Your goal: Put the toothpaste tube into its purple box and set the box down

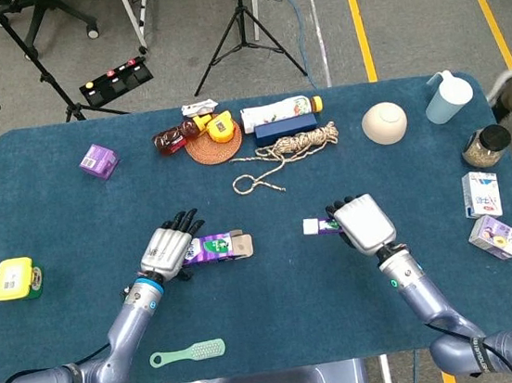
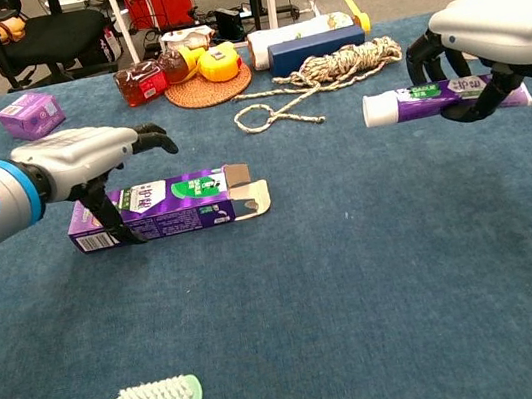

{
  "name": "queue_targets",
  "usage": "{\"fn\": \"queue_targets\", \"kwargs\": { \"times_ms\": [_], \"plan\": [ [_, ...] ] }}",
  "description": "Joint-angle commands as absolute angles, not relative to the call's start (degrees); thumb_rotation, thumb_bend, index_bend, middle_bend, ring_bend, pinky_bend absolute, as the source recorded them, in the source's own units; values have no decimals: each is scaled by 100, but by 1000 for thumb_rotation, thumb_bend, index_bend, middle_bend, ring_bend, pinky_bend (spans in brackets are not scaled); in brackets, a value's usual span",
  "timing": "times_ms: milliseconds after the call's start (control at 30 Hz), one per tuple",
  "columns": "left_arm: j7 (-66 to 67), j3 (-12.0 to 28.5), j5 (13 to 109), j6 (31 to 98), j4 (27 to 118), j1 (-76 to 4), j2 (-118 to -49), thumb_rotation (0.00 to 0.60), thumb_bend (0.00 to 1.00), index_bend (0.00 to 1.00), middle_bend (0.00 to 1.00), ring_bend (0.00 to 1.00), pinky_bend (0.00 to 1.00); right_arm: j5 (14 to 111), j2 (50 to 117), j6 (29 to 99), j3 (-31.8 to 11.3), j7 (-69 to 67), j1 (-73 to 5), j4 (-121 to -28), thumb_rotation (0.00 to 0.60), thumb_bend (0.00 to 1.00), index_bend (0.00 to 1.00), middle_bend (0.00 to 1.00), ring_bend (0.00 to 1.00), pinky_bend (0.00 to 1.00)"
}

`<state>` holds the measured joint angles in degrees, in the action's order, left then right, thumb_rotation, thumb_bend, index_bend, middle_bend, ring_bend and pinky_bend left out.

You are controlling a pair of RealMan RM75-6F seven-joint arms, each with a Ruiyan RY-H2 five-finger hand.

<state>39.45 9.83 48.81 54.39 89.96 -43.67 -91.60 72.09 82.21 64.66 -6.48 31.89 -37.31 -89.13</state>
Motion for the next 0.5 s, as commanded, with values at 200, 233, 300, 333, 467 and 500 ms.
{"fn": "queue_targets", "kwargs": {
  "times_ms": [200,233,300,333,467,500],
  "plan": [
    [3951,905,4611,5446,8571,-4528,-9509,600,69,128,5,1,236,7254,8217,6423,-652,3065,-3704,-8840,600,595,537,554,553,642],
    [3927,907,4616,5455,8522,-4538,-9540,600,69,140,12,6,245,7269,8215,6423,-653,3059,-3703,-8832,600,595,537,554,553,642],
    [3898,917,4659,5529,8420,-4556,-9616,600,88,188,58,48,288,7289,8216,6418,-657,3044,-3703,-8821,600,595,537,554,553,642],
    [3888,925,4684,5590,8372,-4558,-9660,600,98,202,85,73,310,7293,8219,6416,-661,3033,-3702,-8818,600,595,537,554,553,642],
    [3945,906,4715,5720,8272,-4583,-9750,600,141,280,260,229,456,7309,8232,6411,-669,3011,-3694,-8809,600,596,536,555,554,643],
    [3966,906,4705,5744,8268,-4590,-9761,600,151,306,297,270,494,7315,8233,6412,-670,3012,-3692,-8809,600,596,536,555,554,643]
  ]
}}
